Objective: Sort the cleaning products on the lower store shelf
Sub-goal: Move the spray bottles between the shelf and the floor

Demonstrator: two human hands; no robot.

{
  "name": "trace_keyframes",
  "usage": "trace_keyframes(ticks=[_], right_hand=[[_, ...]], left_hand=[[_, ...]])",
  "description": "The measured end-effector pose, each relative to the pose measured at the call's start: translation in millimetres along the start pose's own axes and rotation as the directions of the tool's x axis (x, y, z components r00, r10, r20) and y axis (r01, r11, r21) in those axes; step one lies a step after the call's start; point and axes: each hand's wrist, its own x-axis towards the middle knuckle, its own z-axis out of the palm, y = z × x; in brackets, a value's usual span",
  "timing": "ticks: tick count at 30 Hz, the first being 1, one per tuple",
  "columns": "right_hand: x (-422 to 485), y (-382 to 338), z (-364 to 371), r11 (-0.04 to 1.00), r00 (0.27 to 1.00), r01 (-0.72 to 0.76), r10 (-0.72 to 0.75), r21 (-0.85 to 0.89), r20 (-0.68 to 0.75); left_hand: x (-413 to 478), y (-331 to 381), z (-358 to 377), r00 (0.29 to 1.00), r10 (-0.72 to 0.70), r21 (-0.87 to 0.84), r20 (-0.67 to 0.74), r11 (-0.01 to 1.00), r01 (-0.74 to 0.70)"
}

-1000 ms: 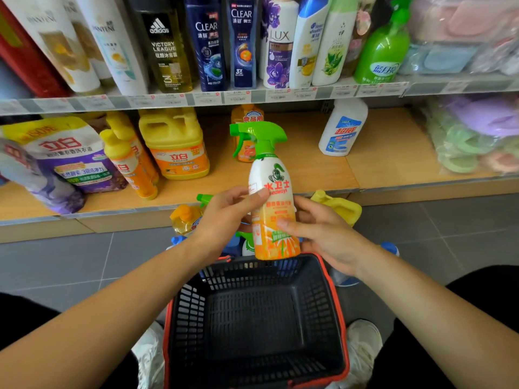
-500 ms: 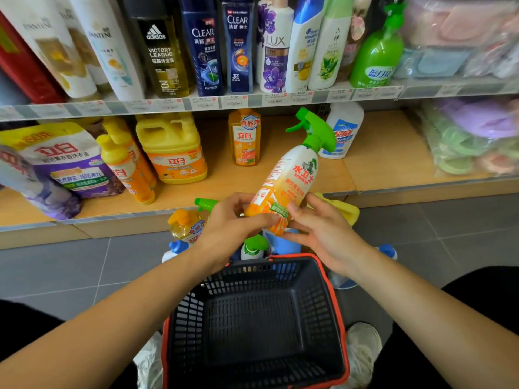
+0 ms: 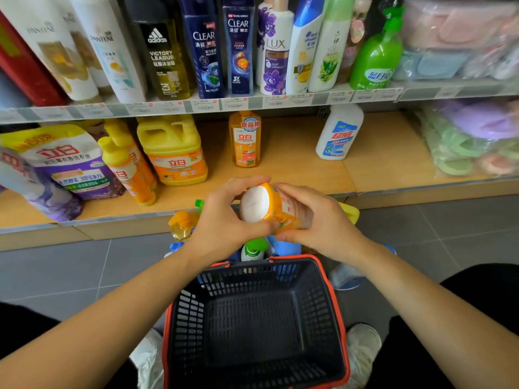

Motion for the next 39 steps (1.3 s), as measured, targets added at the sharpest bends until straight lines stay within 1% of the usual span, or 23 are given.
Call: trace_keyframes(ticks=[2,4,7,10,11,13,17,19,21,23,24,26,27,29,32,34,36,37,38,39], right_hand=[[-3,-1,0,0.99,1.0,-0.022,0.023,0.136,-0.009],[-3,-2,2,0.973,0.998,-0.027,0.038,0.23,-0.043],[-2,-3,4,0.959,0.996,-0.018,0.043,0.284,-0.081],[-2,-2,6,0.956,0.992,-0.018,0.054,0.292,-0.114],[-2,-1,6,0.957,0.991,-0.023,0.059,0.289,-0.118],[-3,2,8,0.96,0.99,-0.03,0.066,0.28,-0.122],[-2,3,8,0.965,0.991,-0.032,0.065,0.258,-0.12],[-1,4,8,0.965,0.991,-0.03,0.062,0.259,-0.119],[0,3,8,0.967,0.992,-0.029,0.059,0.254,-0.114],[0,3,9,0.969,0.994,-0.029,0.054,0.244,-0.099],[0,3,9,0.971,0.995,-0.028,0.051,0.239,-0.089],[0,3,9,0.976,0.996,-0.025,0.042,0.214,-0.074],[-1,3,8,0.982,0.997,-0.021,0.034,0.19,-0.065],[-1,3,7,0.991,0.999,-0.012,0.016,0.137,-0.031],[-1,3,3,0.993,1.0,0.003,-0.006,0.115,0.022],[0,4,0,0.993,1.0,0.02,-0.02,0.119,0.0],[2,5,-2,0.991,0.998,0.022,-0.016,0.131,-0.054],[2,6,-3,0.99,0.996,0.018,-0.006,0.14,-0.086],[3,7,-5,0.987,0.993,0.009,0.01,0.158,-0.116],[5,8,-7,0.982,0.989,-0.002,0.029,0.187,-0.142]], left_hand=[[0,1,1,1.0,0.023,-0.001,0.019,1.0,-0.023],[0,2,4,0.996,0.081,0.021,0.047,0.996,-0.082],[1,7,7,0.987,0.136,0.047,0.088,0.989,-0.141],[1,6,5,0.973,0.208,0.092,0.098,0.972,-0.217],[0,6,5,0.968,0.236,0.104,0.082,0.964,-0.243],[-2,4,5,0.96,0.281,0.115,0.007,0.953,-0.28],[-2,2,3,0.934,0.327,0.151,-0.143,0.94,-0.306],[1,1,0,0.942,0.295,0.162,-0.158,0.949,-0.27],[3,1,0,0.966,0.22,0.114,-0.133,0.972,-0.206],[5,0,2,0.988,0.099,0.012,-0.118,0.995,-0.098],[6,1,2,0.994,0.016,-0.053,-0.109,0.998,-0.022],[10,3,2,0.988,-0.137,-0.185,-0.07,0.975,0.122],[11,3,2,0.984,-0.17,-0.226,-0.059,0.962,0.153],[13,5,0,0.983,-0.169,-0.255,-0.074,0.956,0.145],[13,7,1,0.988,-0.13,-0.254,-0.078,0.961,0.107],[13,7,2,0.99,-0.139,-0.317,-0.033,0.941,0.122],[14,2,2,0.987,-0.158,-0.394,0.02,0.906,0.153],[15,-2,3,0.984,-0.174,-0.404,0.048,0.897,0.179],[15,-8,3,0.976,-0.203,-0.378,0.078,0.9,0.218],[15,-16,4,0.964,-0.244,-0.316,0.102,0.911,0.264]])
